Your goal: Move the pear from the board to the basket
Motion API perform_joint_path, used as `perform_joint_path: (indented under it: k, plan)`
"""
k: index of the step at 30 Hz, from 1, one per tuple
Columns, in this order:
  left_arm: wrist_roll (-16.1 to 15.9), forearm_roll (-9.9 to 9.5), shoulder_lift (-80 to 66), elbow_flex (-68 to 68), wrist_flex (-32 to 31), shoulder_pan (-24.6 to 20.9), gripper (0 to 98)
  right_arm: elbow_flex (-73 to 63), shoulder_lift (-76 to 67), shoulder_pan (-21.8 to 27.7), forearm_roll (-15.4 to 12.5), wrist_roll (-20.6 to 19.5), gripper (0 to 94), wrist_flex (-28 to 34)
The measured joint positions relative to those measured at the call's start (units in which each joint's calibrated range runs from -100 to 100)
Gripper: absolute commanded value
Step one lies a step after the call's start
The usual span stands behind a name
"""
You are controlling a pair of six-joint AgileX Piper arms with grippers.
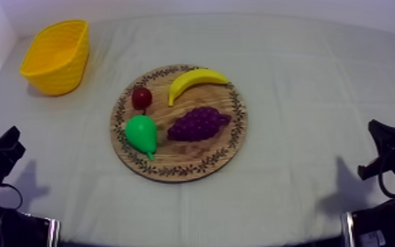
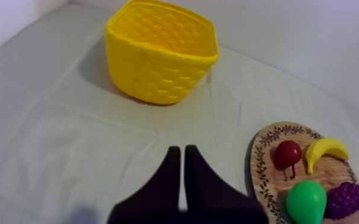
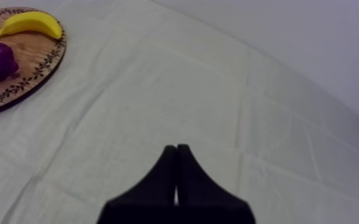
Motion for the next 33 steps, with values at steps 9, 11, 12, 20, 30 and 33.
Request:
perform_joint_path:
  k: [9,11,12,20,30,33]
  plan:
    - [0.00,0.00,0.00,0.00,0.00,0.00,0.0,0.00,0.00,0.00,0.00,0.00,0.2,0.00]
    - [0.00,0.00,0.00,0.00,0.00,0.00,0.0,0.00,0.00,0.00,0.00,0.00,0.2,0.00]
    - [0.00,0.00,0.00,0.00,0.00,0.00,0.0,0.00,0.00,0.00,0.00,0.00,0.2,0.00]
    - [0.21,0.00,0.00,0.00,0.00,0.00,0.0,0.00,0.00,0.00,0.00,0.00,0.2,0.00]
    - [-3.04,0.45,-0.08,-0.48,0.69,2.75,0.0,0.00,0.00,0.00,0.00,0.00,0.2,0.00]
    - [-4.13,1.53,0.14,-0.80,0.85,4.32,0.0,0.00,0.00,0.00,0.00,0.00,0.2,0.00]
